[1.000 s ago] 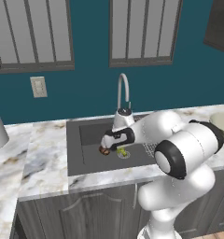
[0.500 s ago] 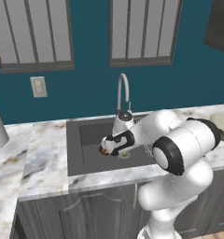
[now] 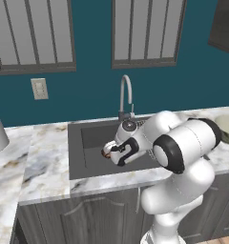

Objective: Remove the broccoli and potato from the sink. Then move the bowl and cup from the counter to the sink for washing.

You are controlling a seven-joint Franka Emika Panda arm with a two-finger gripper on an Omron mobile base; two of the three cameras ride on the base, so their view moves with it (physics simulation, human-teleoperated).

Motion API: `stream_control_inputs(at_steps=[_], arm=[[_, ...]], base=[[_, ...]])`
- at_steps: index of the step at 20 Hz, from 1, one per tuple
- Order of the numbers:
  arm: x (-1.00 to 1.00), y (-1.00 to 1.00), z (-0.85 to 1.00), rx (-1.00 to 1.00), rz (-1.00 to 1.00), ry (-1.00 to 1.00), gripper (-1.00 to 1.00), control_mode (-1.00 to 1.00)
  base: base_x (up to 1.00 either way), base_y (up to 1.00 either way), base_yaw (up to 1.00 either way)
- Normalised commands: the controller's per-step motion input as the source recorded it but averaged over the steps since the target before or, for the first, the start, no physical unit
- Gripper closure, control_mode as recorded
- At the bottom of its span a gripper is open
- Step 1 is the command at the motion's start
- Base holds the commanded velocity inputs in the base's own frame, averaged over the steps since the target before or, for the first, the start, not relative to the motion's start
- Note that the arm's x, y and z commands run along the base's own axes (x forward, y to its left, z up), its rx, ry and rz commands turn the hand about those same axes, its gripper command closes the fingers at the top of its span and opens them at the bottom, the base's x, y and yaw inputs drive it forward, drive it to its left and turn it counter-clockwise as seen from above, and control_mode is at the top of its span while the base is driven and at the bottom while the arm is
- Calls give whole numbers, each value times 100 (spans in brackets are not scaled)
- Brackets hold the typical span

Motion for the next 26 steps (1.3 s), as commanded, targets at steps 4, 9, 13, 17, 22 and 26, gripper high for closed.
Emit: stream_control_inputs(at_steps=[4, 9, 13, 17, 22, 26], arm=[[10, 1, -2, 0, 0, 0, -100, -100], [10, 1, -4, 1, 0, 0, -100, -100], [9, 2, -6, 3, 0, 0, -100, -100], [9, 1, -7, 2, 0, 0, -100, -100], [9, 0, -5, 0, 0, 0, -100, -100], [10, 0, -6, 0, 0, 0, -100, -100]], base=[[0, 0, 0], [0, 0, 0], [0, 0, 0], [0, 0, 0], [0, 0, 0], [0, 0, 0]])
